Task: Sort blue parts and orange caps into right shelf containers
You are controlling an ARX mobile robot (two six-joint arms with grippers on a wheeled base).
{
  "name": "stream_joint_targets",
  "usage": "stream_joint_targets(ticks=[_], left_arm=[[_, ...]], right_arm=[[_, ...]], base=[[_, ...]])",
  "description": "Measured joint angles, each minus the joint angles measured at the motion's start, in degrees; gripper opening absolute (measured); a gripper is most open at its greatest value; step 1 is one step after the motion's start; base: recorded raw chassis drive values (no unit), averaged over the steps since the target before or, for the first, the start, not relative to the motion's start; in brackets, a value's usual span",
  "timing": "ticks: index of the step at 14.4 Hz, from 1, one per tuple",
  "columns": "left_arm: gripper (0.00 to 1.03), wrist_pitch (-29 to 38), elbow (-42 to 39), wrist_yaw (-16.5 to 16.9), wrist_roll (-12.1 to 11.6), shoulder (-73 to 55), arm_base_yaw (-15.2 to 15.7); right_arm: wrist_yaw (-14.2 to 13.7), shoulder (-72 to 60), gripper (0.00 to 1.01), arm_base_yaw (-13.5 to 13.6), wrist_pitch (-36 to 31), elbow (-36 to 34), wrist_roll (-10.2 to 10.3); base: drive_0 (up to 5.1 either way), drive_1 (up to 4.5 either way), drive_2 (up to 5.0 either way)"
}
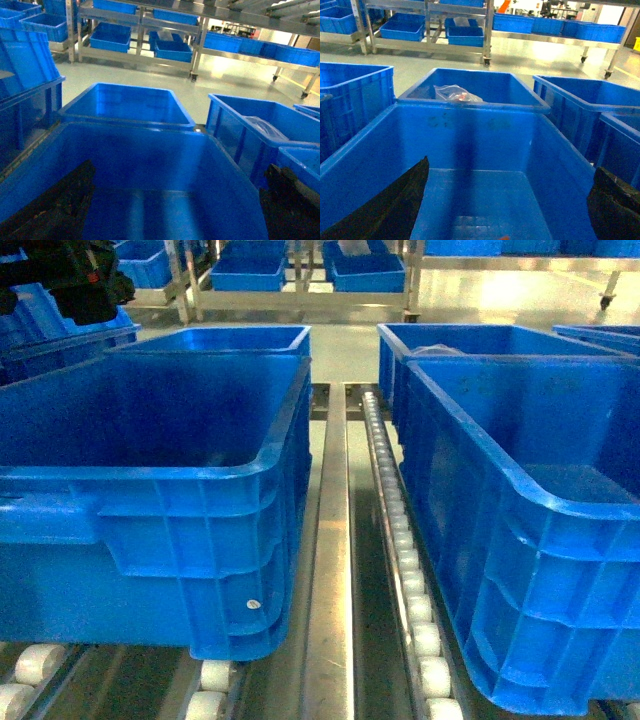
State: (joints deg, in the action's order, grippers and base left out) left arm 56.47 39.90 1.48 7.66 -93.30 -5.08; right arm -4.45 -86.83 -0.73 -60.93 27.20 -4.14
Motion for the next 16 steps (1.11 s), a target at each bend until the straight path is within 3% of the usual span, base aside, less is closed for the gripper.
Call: stream_joint_targets(ticks=[7,9,10,12,14,15,16], left_arm=[[0.98,0.6,-3.0,-0.7,0.9,2.9,0.0],[0.9,-3.9,-3.3,-4.1,-1.0,4.3,-0.1],[0.79,-3.3,-6.7,-5.7,-3.6,6.4,0.1],[0.54,-1.2,-14.4,-5.6,-6.2,12.8,1.0],[0.27,-0.9,-21.0,-4.9,-6.6,18.2,1.9],[0.12,-1.2,-24.0,-1.8,-6.7,21.2,4.1],[0.01,-1.6,-26.0,-1.9,-6.6,23.9,5.1]], right_arm=[[0.6,1.1,0.98,0.0,-0.2,-0.4,0.0],[2.5,2.1,0.92,0.3,3.0,-0.6,0.8],[4.1,4.4,0.81,0.4,3.2,-3.5,2.0],[4.3,10.7,0.55,0.7,3.0,-9.3,3.1],[4.3,16.2,0.27,0.7,4.1,-14.2,3.3],[4.3,19.3,0.13,0.7,5.2,-16.4,3.3],[4.3,22.1,0.0,0.7,6.3,-17.9,3.3]], base=[[0.0,0.0,0.0],[0.0,0.0,0.0],[0.0,0.0,0.0],[0.0,0.0,0.0],[0.0,0.0,0.0],[0.0,0.0,0.0],[0.0,0.0,0.0]])
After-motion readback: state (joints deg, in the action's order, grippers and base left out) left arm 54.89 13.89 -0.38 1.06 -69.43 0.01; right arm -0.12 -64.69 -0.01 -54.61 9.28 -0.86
